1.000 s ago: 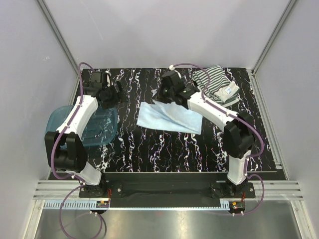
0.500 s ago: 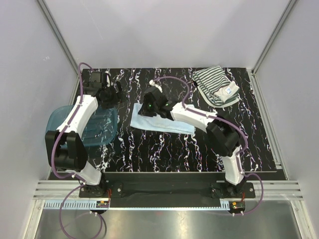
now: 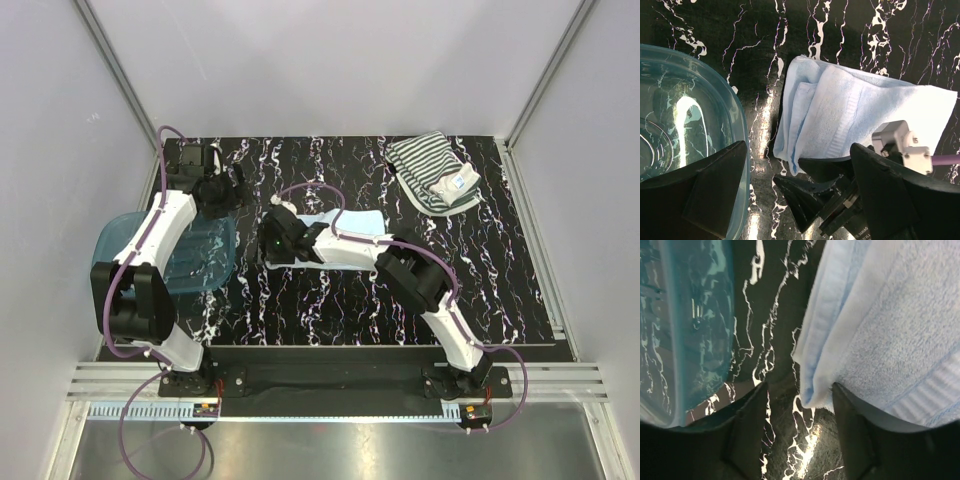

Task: Roll the towels
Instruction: Fold the towel

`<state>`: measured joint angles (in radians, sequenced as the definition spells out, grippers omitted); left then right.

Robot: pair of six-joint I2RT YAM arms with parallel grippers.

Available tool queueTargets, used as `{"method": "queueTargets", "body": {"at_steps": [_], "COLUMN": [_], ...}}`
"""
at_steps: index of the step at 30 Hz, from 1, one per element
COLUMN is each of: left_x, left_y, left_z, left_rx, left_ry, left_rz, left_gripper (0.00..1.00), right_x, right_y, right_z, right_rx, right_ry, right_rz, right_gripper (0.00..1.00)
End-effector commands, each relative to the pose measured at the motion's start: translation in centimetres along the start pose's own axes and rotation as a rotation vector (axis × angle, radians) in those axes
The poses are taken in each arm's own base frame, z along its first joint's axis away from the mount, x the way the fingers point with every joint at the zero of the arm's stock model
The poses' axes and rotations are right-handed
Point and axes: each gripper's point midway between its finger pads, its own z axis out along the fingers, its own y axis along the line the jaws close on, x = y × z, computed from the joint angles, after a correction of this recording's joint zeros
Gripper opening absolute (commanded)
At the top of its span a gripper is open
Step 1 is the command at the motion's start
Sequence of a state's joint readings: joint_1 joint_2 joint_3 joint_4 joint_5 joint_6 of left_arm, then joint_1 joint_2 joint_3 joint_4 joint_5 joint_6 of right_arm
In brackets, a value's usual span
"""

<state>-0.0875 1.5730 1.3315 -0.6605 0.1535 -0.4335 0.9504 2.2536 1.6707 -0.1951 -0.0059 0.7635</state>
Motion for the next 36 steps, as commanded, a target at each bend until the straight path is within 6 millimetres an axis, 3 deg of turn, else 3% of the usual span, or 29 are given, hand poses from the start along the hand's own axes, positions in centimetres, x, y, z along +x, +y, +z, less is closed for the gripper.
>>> {"method": "queueTargets", "body": {"at_steps": [1, 3, 7, 9, 11, 12, 13, 14, 15, 16, 17, 18, 19, 20, 21, 22, 24, 29, 32, 36], "left_x": [-0.6, -0.6, -0.8, -0.9, -1.0, -0.9, -0.9, -0.7, -0.7, -0.6, -0.3, 0.0, 0.4, 1.4, 1.8, 2.5, 4.9, 9.2, 10.0, 9.0], "left_y": [0.0, 0.2, 0.6, 0.8, 1.0, 1.0, 0.8, 0.6, 0.3, -0.1, -0.8, -1.3, -1.6, -2.2, -2.6, -2.7, -3.3, -6.3, -7.5, -7.2], "left_z": [-0.1, -0.1, 0.0, -0.1, -0.1, -0.2, -0.2, -0.3, -0.3, -0.6, -0.8, -0.9, -1.1, -1.1, -1.3, -1.2, -0.8, 0.2, 1.2, 3.1], "left_rx": [0.004, -0.005, -0.028, -0.044, -0.061, -0.067, -0.071, -0.084, -0.092, -0.101, -0.110, -0.114, -0.114, -0.115, -0.112, -0.110, -0.105, -0.083, -0.082, -0.169], "left_ry": [-0.016, -0.020, -0.027, -0.034, -0.044, -0.046, -0.048, -0.050, -0.052, -0.044, -0.043, -0.038, -0.033, -0.018, -0.018, -0.009, 0.026, 0.079, 0.104, 0.108], "left_rz": [0.012, 0.012, 0.016, 0.021, 0.029, 0.038, 0.047, 0.063, 0.076, 0.088, 0.112, 0.121, 0.128, 0.147, 0.140, 0.139, 0.150, 0.245, 0.278, 0.297], "left_gripper": [0.90, 0.90, 0.90, 0.90, 0.89, 0.89, 0.89, 0.89, 0.89, 0.89, 0.88, 0.88, 0.88, 0.88, 0.88, 0.88, 0.88, 0.84, 0.84, 0.85], "right_x": [-2.0, -3.0, -6.2, -6.9, -8.5, -7.9, -8.9, -8.9, -8.1, -8.7, -8.5, -7.0, -7.1, -6.4, -4.2, -4.4, -2.7, -2.0, -3.1, -5.1], "right_y": [1.2, 1.6, 3.8, 2.9, 2.1, -0.4, -0.8, -1.8, -5.1, -5.6, -7.0, -10.6, -11.9, -13.3, -15.8, -17.0, -19.1, -23.4, -23.9, -23.4], "right_z": [-0.5, -1.2, -5.7, -7.5, -10.6, -11.2, -13.6, -14.6, -15.1, -17.4, -18.2, -18.7, -20.4, -20.9, -20.9, -21.8, -21.8, -21.8, -20.9, -21.2], "right_rx": [-0.017, -0.015, -0.034, 0.025, 0.076, 0.141, 0.144, 0.155, 0.216, 0.215, 0.239, 0.324, 0.345, 0.374, 0.422, 0.419, 0.429, 0.477, 0.439, 0.441], "right_ry": [-0.049, -0.080, -0.151, -0.170, -0.223, -0.202, -0.240, -0.245, -0.221, -0.252, -0.258, -0.224, -0.243, -0.231, -0.189, -0.198, -0.170, -0.148, -0.151, -0.175], "right_rz": [-0.024, -0.036, -0.094, -0.116, -0.107, -0.088, -0.066, -0.047, 0.000, 0.024, 0.054, 0.113, 0.144, 0.173, 0.207, 0.251, 0.291, 0.362, 0.345, 0.307], "right_gripper": [0.63, 0.71, 0.82, 0.85, 0.86, 0.88, 0.89, 0.89, 0.89, 0.90, 0.90, 0.90, 0.90, 0.89, 0.87, 0.83, 0.76, 0.36, 0.26, 0.27]}}
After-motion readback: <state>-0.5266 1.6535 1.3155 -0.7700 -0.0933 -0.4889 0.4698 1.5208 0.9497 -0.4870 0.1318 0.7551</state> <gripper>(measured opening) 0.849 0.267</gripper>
